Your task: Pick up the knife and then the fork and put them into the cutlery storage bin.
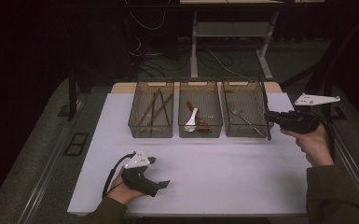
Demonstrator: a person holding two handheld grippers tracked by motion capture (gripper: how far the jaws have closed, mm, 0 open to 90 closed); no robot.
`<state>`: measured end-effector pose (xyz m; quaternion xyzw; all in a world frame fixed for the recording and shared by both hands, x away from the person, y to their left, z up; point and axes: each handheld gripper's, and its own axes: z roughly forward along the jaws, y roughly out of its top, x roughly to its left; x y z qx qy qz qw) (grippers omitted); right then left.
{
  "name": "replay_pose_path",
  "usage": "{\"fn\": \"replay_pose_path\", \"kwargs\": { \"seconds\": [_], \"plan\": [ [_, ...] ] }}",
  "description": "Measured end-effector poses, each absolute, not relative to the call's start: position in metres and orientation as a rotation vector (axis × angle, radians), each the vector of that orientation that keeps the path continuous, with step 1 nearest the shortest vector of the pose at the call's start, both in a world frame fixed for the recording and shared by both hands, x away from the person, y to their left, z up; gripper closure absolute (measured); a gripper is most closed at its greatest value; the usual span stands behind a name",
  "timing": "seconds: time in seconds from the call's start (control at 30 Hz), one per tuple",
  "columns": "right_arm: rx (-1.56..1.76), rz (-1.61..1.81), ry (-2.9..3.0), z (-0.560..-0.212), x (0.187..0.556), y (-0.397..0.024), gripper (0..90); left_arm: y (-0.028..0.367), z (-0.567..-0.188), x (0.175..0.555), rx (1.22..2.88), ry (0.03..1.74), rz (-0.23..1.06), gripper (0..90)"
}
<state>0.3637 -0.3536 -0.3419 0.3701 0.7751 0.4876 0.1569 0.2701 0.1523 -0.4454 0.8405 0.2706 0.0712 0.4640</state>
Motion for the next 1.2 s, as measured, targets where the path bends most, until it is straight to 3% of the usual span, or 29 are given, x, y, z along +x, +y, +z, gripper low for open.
{"fn": "replay_pose_path", "kwargs": {
  "seconds": [0.47,0.8,1.2],
  "plan": [
    [1.104,1.296,2.198,-0.323,0.409,-0.341,80.1,0.152,-0.445,0.269,2.055,0.669,0.172,0.0],
    [1.245,1.145,2.261,-0.35,0.443,-0.339,80.1,0.152,-0.445,0.269,2.061,0.663,0.173,0.0],
    [1.36,1.004,2.361,-0.381,0.456,-0.335,80.1,0.152,-0.446,0.269,2.067,0.661,0.171,0.0]
  ]
}}
